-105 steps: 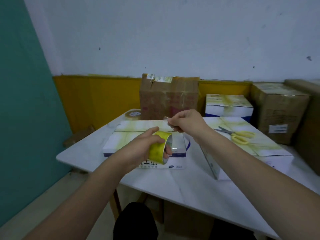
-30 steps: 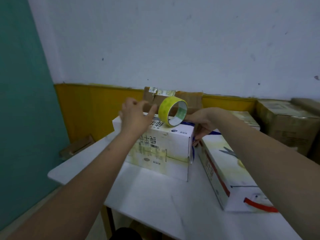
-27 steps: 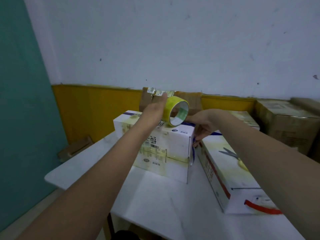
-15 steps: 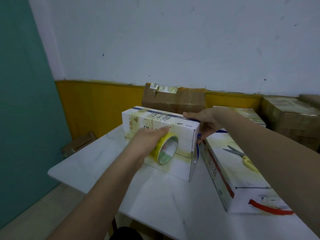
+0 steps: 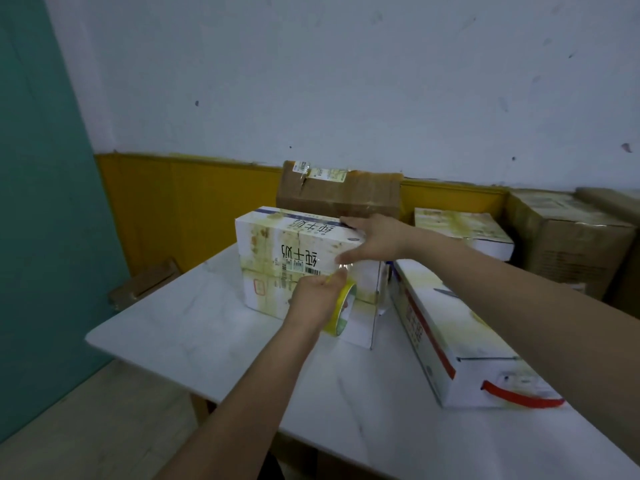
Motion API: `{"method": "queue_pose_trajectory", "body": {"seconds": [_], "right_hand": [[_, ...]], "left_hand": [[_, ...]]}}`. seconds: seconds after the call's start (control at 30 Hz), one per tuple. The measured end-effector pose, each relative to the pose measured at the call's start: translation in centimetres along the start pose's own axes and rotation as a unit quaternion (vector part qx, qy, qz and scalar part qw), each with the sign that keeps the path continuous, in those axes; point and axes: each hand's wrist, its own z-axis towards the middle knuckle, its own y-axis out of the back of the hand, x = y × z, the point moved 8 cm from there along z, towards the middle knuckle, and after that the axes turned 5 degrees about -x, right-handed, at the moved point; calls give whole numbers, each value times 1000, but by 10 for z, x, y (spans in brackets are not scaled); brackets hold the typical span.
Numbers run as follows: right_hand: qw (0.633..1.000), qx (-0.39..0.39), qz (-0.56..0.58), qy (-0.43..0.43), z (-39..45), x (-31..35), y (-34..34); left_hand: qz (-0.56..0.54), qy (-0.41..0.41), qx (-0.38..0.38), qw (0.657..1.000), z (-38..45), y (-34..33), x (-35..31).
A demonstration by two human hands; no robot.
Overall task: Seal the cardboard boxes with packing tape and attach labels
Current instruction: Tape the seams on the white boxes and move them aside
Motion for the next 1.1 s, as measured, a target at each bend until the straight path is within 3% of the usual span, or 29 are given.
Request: {"method": "queue_pose_trajectory", "body": {"seconds": [0.1, 0.2, 0.27, 0.43, 0.7, 0.77, 0.83, 0.9, 0.97, 1.03, 1.1], "right_hand": [[980, -46, 189, -51, 1, -7, 6], [924, -46, 354, -138, 0, -27, 1], [888, -46, 418, -186, -6, -33, -1], [845, -52, 483, -225, -22, -48, 18], [833, -14, 512, -210, -19, -55, 18], [821, -23, 531, -207, -18, -60, 16], [798, -39, 561, -217, -19, -65, 11], [772, -45, 590, -230, -20, -66, 2], [737, -38, 631, -241, -22, -60, -10], [688, -22, 681, -249, -24, -51, -25], [647, 2, 719, -254, -26, -41, -42]], "left_hand": [[-29, -37, 30, 998, -11, 12, -1], [-146, -54, 93, 983, -20, 32, -6], [-108, -75, 129, 983, -21, 45, -13], [82, -93, 140, 982, -24, 80, 9], [82, -26, 201, 976, -12, 67, 37], [75, -53, 168, 982, -5, 72, 37], [117, -115, 60, 985, 4, 88, 33], [38, -131, -43, 990, 5, 104, 36], [-180, -89, -53, 978, 3, 110, 48], [-382, -72, -16, 921, 3, 110, 54], [-466, -94, 5, 880, 3, 114, 50]]}}
